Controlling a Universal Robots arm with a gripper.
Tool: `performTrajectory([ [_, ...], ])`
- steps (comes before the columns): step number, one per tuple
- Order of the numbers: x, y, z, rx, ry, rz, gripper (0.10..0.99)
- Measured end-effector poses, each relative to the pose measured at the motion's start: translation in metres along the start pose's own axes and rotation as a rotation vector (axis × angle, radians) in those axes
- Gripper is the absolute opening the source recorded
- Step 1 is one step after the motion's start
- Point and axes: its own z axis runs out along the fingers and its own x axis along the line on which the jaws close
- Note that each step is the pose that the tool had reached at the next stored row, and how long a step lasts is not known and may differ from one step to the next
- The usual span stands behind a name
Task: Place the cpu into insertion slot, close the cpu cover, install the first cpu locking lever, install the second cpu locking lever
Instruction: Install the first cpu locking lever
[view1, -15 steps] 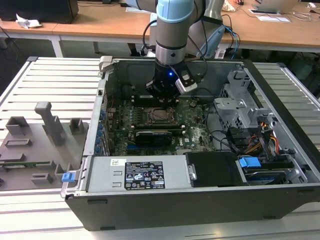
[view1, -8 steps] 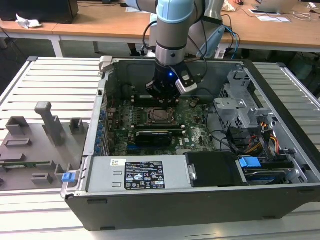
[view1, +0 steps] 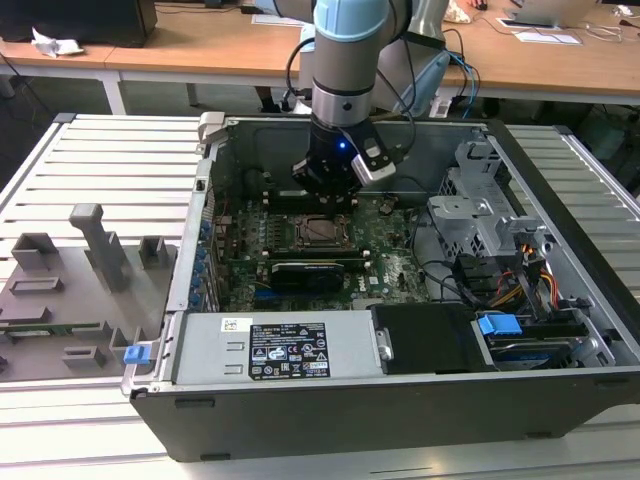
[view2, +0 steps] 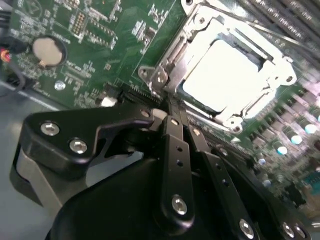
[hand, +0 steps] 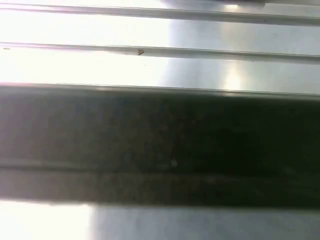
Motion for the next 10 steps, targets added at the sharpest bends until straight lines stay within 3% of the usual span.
performTrajectory([
  [10, 0.0, -0.0021, -0.0026, 0.0, 0.0, 0.0, 0.106],
])
